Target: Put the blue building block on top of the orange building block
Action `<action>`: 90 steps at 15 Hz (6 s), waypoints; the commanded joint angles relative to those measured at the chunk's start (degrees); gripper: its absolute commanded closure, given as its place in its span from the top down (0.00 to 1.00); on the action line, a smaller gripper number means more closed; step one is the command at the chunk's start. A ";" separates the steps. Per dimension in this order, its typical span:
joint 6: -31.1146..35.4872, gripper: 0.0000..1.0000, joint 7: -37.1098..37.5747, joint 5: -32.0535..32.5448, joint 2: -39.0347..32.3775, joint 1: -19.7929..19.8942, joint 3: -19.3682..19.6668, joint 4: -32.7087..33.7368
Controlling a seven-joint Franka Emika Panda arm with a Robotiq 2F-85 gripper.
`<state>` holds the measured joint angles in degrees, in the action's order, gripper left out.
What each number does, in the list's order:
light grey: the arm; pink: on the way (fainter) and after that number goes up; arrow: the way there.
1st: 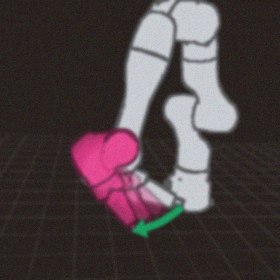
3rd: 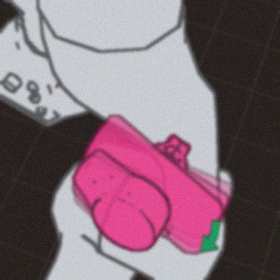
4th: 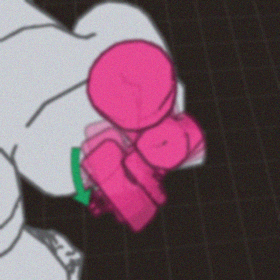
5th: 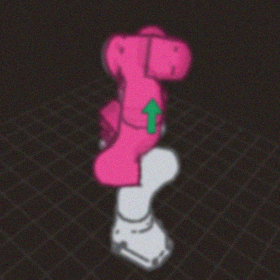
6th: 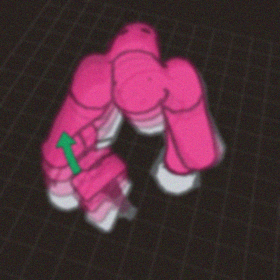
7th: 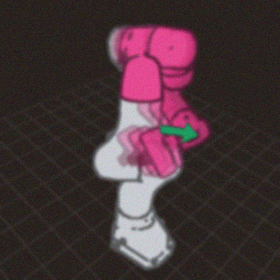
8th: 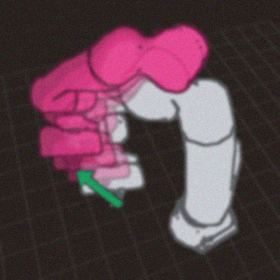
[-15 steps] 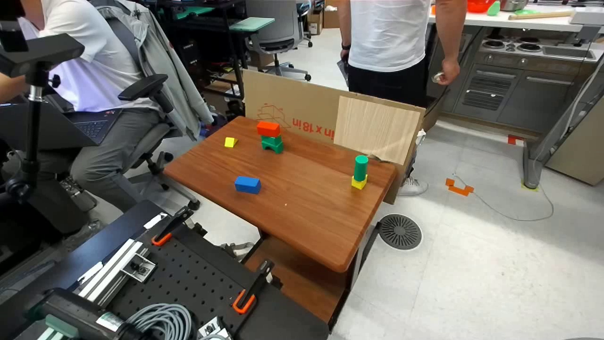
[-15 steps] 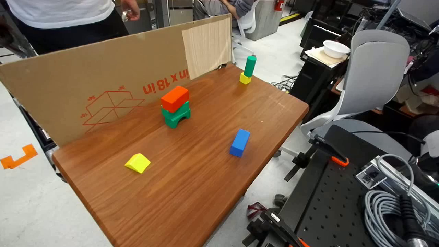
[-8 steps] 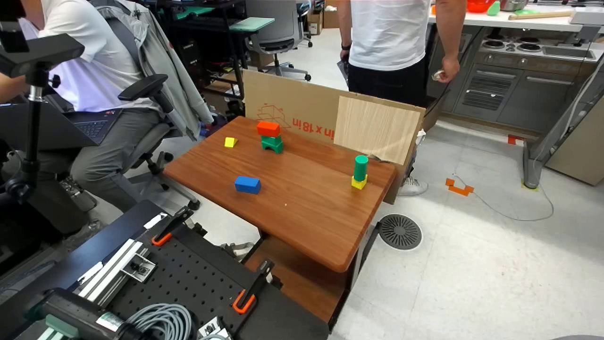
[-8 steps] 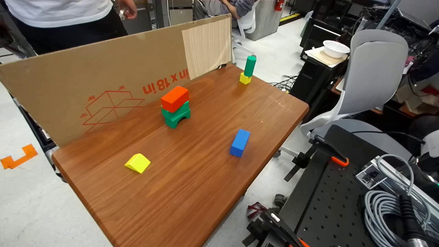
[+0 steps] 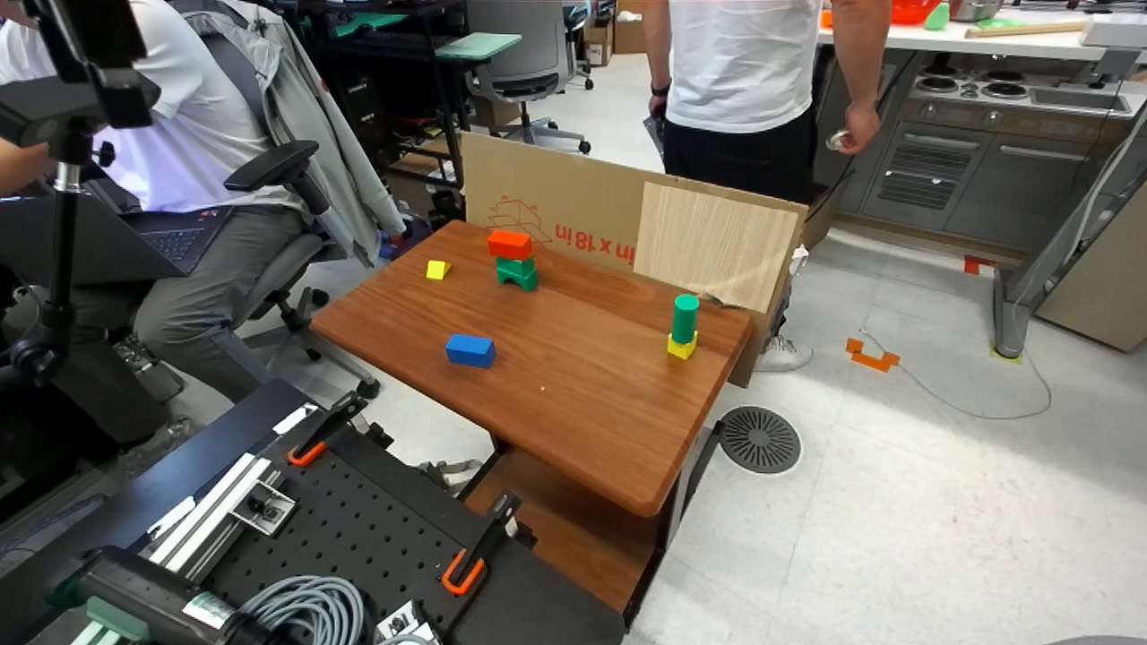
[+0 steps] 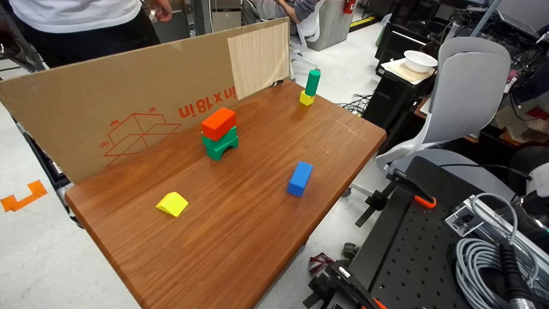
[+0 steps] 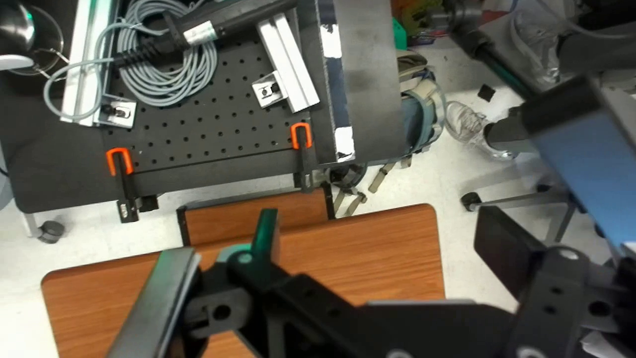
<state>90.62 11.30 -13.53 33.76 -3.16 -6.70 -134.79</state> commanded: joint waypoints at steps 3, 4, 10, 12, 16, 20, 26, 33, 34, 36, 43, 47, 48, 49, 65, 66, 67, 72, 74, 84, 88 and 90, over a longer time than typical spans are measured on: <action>11.58 1.00 -3.53 5.87 -3.44 2.67 1.58 -8.00; 14.13 1.00 -3.62 6.63 -4.64 3.10 1.87 -9.40; 26.08 1.00 -4.67 10.04 -13.41 4.39 3.88 -14.36; 28.74 1.00 -4.90 10.05 -16.37 4.41 4.40 -15.29; 33.51 0.98 -5.51 11.50 -23.03 4.40 4.80 -16.01; 40.79 1.00 -2.94 12.61 -30.07 4.47 4.92 -16.01; 47.58 1.00 -2.32 11.05 -40.74 4.06 5.88 -12.77; 44.71 1.00 -11.27 17.10 -48.37 3.41 6.34 -3.95; 45.17 1.00 -10.41 18.61 -48.99 3.02 6.51 -2.87; 45.63 1.00 -10.22 19.59 -50.14 2.61 6.10 -0.94; 45.47 1.00 -11.53 20.56 -52.40 0.66 5.33 3.98; 44.57 1.00 -14.03 19.15 -54.25 0.88 4.57 5.95; 44.36 1.00 -14.63 19.38 -54.68 0.74 4.44 6.42; 44.05 1.00 -15.23 19.56 -55.10 0.62 4.30 6.89; 38.31 1.00 -21.23 23.09 -62.50 -2.17 2.96 14.76; 38.07 1.00 -21.24 23.12 -62.98 -2.19 2.99 15.14; 37.80 1.00 -21.27 23.23 -63.46 -2.23 3.01 15.53; 36.75 0.58 -22.10 24.07 -65.11 -2.31 2.86 17.27; 36.70 0.42 -21.93 24.89 -64.49 -2.43 2.94 17.39; 26.40 0.42 -14.40 20.85 -54.84 -1.37 3.61 21.51; 20.98 0.42 -10.73 19.51 -56.47 -0.89 4.51 27.60; 19.00 0.42 -9.38 18.73 -57.85 -0.89 4.85 30.58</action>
<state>114.05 -0.30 6.90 -21.49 -4.27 -2.10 -109.69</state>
